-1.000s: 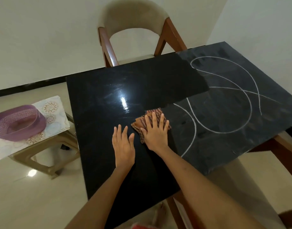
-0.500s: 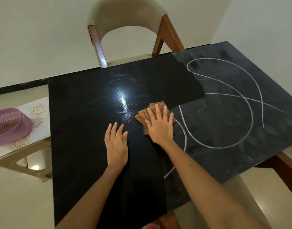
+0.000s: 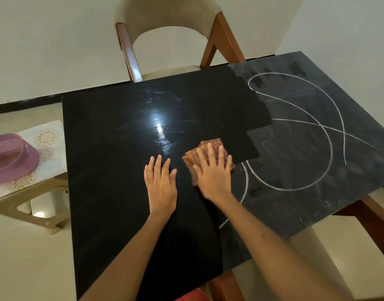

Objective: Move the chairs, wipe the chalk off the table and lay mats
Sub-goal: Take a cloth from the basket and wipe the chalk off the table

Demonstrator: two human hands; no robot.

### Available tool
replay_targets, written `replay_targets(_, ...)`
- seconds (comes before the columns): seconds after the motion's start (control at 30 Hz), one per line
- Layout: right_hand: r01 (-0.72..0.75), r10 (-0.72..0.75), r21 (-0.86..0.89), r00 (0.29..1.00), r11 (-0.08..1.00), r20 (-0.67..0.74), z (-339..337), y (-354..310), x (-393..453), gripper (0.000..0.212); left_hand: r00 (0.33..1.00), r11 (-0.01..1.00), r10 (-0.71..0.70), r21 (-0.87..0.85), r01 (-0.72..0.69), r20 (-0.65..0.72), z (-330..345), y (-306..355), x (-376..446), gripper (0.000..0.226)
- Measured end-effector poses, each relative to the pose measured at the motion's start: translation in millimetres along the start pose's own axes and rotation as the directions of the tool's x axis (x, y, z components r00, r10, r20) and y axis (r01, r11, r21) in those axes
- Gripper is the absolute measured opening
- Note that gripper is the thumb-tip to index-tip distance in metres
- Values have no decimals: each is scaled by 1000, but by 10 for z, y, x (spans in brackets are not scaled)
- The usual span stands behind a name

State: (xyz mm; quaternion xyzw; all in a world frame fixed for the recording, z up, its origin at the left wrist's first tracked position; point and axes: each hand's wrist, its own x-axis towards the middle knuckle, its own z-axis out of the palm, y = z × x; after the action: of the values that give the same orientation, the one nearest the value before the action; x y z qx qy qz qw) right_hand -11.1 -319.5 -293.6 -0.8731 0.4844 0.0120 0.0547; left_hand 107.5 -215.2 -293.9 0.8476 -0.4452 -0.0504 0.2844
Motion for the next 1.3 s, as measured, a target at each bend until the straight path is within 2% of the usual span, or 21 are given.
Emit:
replay_targets(0.1, 125, -125, 9, 992, 992, 6, 111, -281, -356, 56, 1000, 1000, -1, -24, 1, 7, -27, 97, 38, 45)
replay_targets(0.23, 182, -180, -24, 983, 983, 46, 92, -118, -421, 56, 996, 995, 89, -49, -87, 33, -60, 235, 48, 44)
replay_targets(0.3, 105, -104, -43, 994, 994, 37, 34, 82, -336, 55, 986, 985, 161, -78, -157, 53, -59, 300, 19, 42)
replay_targets(0.37, -52, 53, -32, 999, 998, 13, -26, 374, -254, 54, 973, 973, 221, -89, -215, 65, -38, 359, -49, 41)
replay_targets(0.47, -241, 241, -29, 970, 970, 10, -90, 863, -218, 55, 968, 969, 230, -120, -217, 101, 4, 412, -166, 43)
replay_targets(0.63, -356, 355, 17, 934, 934, 46, -108, 925, -232, 56, 966, 971, 223, -123, -207, 131, 1, 424, -296, 49)
replay_targets(0.7, -310, 309, 19, 950, 951, 50, -116, 774, -269, 56, 969, 970, 216, -139, -199, 119, -2, 420, -331, 46)
replay_targets(0.87, 5, -5, 7, 998, 1000, 66, -37, 112, -689, 57, 985, 974, 137, -197, -114, 108, 7, 438, -385, 44)
replay_targets(0.93, 97, -98, 14, 993, 995, 62, 40, -109, -919, 68, 989, 974, 81, -219, -53, 120, 16, 461, -401, 44)
replay_targets(1.0, 169, -168, -7, 984, 986, 65, 103, -136, -1047, 90, 990, 975, 36, -224, -5, 135, 15, 473, -414, 46)
replay_targets(1.03, 191, -190, -14, 980, 981, 64, 113, -83, -1064, 96, 990, 977, 34, -213, -4, 138, 12, 473, -428, 46)
replay_targets(1.07, 203, -202, -21, 978, 979, 57, 101, -20, -1064, 93, 990, 980, 45, -197, -17, 137, 5, 466, -442, 47)
replay_targets(1.17, 112, -111, -11, 994, 994, 20, 33, 188, -1004, 59, 988, 988, 74, -143, -55, 134, -23, 427, -473, 50)
replay_targets(1.3, -127, 127, 1, 992, 992, 12, -30, 670, -891, 54, 986, 994, 67, -94, -53, 153, -52, 396, -496, 59)
